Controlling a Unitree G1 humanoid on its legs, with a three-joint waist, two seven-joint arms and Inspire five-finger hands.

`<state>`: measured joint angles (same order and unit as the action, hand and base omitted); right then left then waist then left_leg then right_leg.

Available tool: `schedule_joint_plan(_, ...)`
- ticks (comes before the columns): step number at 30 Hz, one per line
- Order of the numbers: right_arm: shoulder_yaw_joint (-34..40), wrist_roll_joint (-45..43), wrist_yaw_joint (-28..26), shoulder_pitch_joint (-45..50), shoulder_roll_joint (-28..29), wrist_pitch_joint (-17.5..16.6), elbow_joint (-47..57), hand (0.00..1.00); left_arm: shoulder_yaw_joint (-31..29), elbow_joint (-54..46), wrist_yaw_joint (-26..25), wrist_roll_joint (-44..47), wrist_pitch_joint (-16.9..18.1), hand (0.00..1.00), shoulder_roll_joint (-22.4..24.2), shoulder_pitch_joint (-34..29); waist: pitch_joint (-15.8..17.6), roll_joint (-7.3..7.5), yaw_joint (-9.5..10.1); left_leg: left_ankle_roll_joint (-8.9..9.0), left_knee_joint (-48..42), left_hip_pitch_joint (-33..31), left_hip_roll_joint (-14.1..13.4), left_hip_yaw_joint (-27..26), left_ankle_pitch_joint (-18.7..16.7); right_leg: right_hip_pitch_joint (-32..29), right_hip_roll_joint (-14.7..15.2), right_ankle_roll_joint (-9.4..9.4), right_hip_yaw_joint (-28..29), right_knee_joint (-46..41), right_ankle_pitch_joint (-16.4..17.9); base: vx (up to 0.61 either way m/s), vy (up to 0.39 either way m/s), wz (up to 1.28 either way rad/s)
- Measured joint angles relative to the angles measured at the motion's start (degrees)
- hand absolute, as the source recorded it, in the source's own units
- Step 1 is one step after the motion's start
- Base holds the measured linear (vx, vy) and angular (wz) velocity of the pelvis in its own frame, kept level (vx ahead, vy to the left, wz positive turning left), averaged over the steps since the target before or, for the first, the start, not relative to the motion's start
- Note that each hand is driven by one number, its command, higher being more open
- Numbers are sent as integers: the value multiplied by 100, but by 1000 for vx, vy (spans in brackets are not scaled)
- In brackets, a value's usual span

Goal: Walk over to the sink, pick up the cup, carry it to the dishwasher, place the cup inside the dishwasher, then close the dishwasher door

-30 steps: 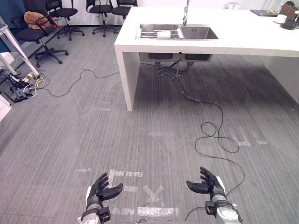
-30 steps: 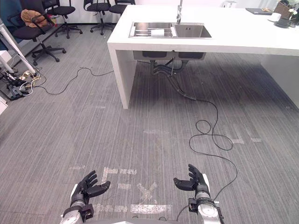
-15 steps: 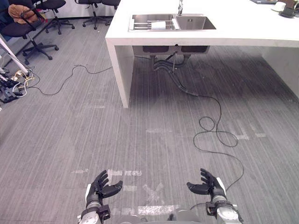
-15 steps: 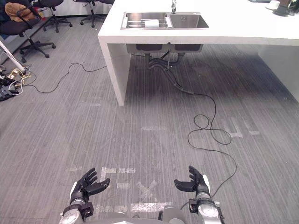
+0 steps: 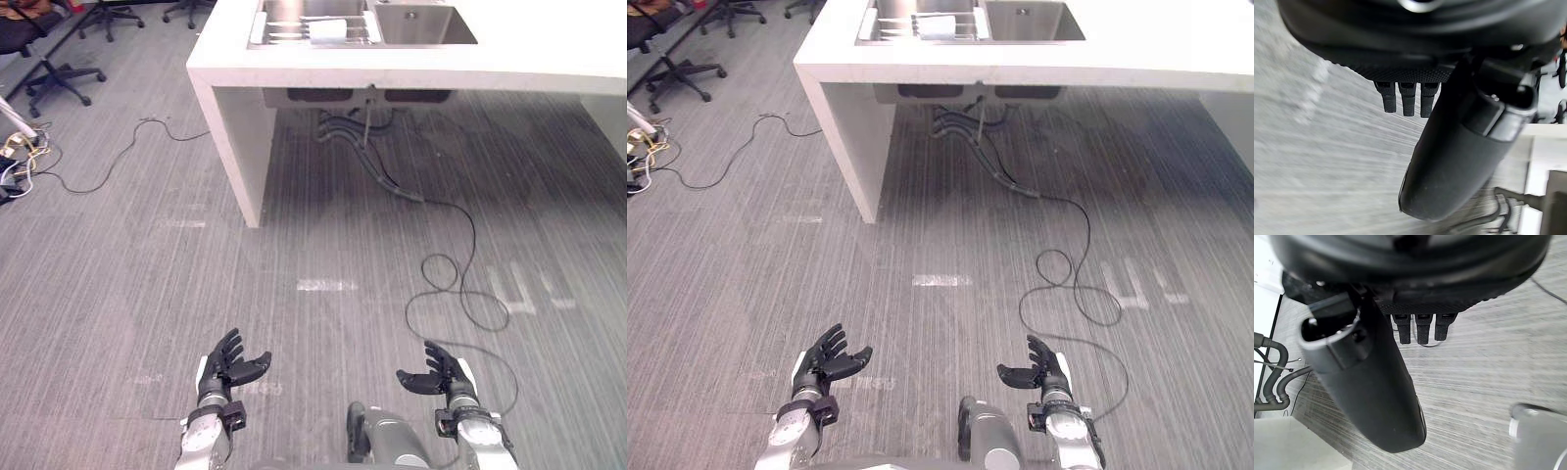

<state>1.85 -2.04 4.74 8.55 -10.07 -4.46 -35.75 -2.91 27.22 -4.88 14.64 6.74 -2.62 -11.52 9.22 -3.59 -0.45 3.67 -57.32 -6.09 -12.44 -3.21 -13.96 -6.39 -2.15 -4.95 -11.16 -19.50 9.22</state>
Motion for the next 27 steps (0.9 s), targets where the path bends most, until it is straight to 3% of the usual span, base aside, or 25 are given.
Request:
schedule_joint_plan(1,8,-105,19,77,18,-5,204,90,3,-142,21,6,-2,90,95,-71,0,-8,66,13,-528,-382,-144,-93,-8,330,-58,-15,27,247,9,289,-83,-4)
schedule_joint_plan(3,16,-131,39,106,92,-26,470,90,4,-393,36,122,-6,90,226,-121,22,25,193,7,-676,-1179,-256,-241,-40,794,-87,-123,86,639,80,342,-50,-8)
schedule_joint_plan(5,35,-135,50,80,135,-29,481,90,28,-504,37,120,-5,90,222,-129,41,51,328,-58,-5,-1499,-194,-430,-112,1083,-58,-144,179,911,95,326,64,-16)
schedule_joint_plan(8,162,-250,48,34,152,-29,358,90,51,-490,33,119,-7,90,210,-136,65,69,453,-67,2305,-1536,360,-525,90,1457,155,43,294,1114,255,411,201,-13)
schedule_joint_plan(9,245,-300,54,-69,149,-29,161,90,51,-484,32,117,-7,90,209,-145,43,7,461,-122,3333,-1436,544,-461,756,1505,192,257,382,1092,402,319,196,-25)
schedule_joint_plan(10,259,-307,64,-153,146,-27,-9,90,43,-464,29,118,-5,90,187,-151,41,-15,490,-431,3451,-1341,592,-457,1211,1540,211,370,471,1058,487,394,225,-28)
schedule_joint_plan(11,236,-318,67,-303,210,11,-294,90,21,-376,19,118,-13,90,111,-81,54,228,500,-559,3451,-1267,803,-562,1080,1558,433,449,608,1019,593,402,210,-10)
schedule_joint_plan(12,244,-312,67,-330,216,11,-343,90,-17,-365,14,118,-16,90,31,-29,83,339,484,-647,3350,-1288,951,-586,866,1546,576,565,762,882,672,396,194,5)
schedule_joint_plan(14,253,-288,64,-323,236,12,-375,90,8,-447,3,117,-32,90,45,-83,84,406,487,-692,3244,-1095,1079,-717,514,1436,761,715,945,294,761,394,207,-12)
schedule_joint_plan(15,243,-277,55,-317,264,11,-379,90,80,-502,-3,117,-38,90,7,-178,84,406,502,-750,3300,-805,1128,-815,313,1220,856,841,1041,-533,739,463,237,-35)
schedule_joint_plan(16,225,-228,43,-306,314,10,-373,90,190,-642,-6,118,-49,90,-73,-267,87,409,447,-798,3376,-522,1177,-847,159,788,948,1335,1110,-1743,510,387,174,-22)
schedule_joint_plan(17,224,-209,33,-284,352,9,-369,90,256,-746,-6,118,-50,90,-107,-290,86,415,417,-810,3395,-392,1200,-836,132,528,976,1595,1156,-2355,444,381,122,1)
schedule_joint_plan(18,221,-202,20,-234,399,11,-364,90,349,-906,-9,118,-65,90,-174,-285,86,439,403,-838,3425,-210,1227,-809,70,225,1000,1633,1200,-3043,444,376,67,16)
schedule_joint_plan(20,212,-126,15,-30,493,16,-212,90,430,-1473,-22,119,-80,90,-175,-289,57,489,369,-839,3594,211,1283,-727,-46,-411,1057,1381,1012,-3751,585,384,13,29)
schedule_joint_plan(23,162,-84,4,5,570,16,-66,90,459,-2400,-25,120,-24,90,-93,-258,41,500,204,-725,3928,706,1235,-527,-122,-1121,1104,877,577,-3274,875,384,-93,31)
schedule_joint_plan(24,148,-76,-1,4,575,16,-39,90,460,-2569,-33,120,-4,90,-73,-240,42,496,185,-673,3943,780,1181,-503,-157,-1213,1093,825,502,-3004,904,442,-213,24)
schedule_joint_plan(25,112,-62,-4,2,593,16,28,90,460,-2984,-100,120,93,90,-45,-188,45,486,184,-468,3952,992,994,-454,-343,-1409,1038,798,358,-2113,837,439,-233,12)
schedule_joint_plan(26,109,-61,-4,3,598,15,38,90,455,-3084,-125,120,137,90,-43,-181,25,496,188,-386,3937,1039,943,-445,-410,-1414,1014,785,354,-1742,713,369,-214,10)
schedule_joint_plan(27,104,-55,-1,28,607,13,44,90,444,-3264,-164,117,173,90,-70,-179,-31,588,187,-258,3887,1094,944,-427,-533,-1414,1017,760,369,-1119,110,326,-199,15)
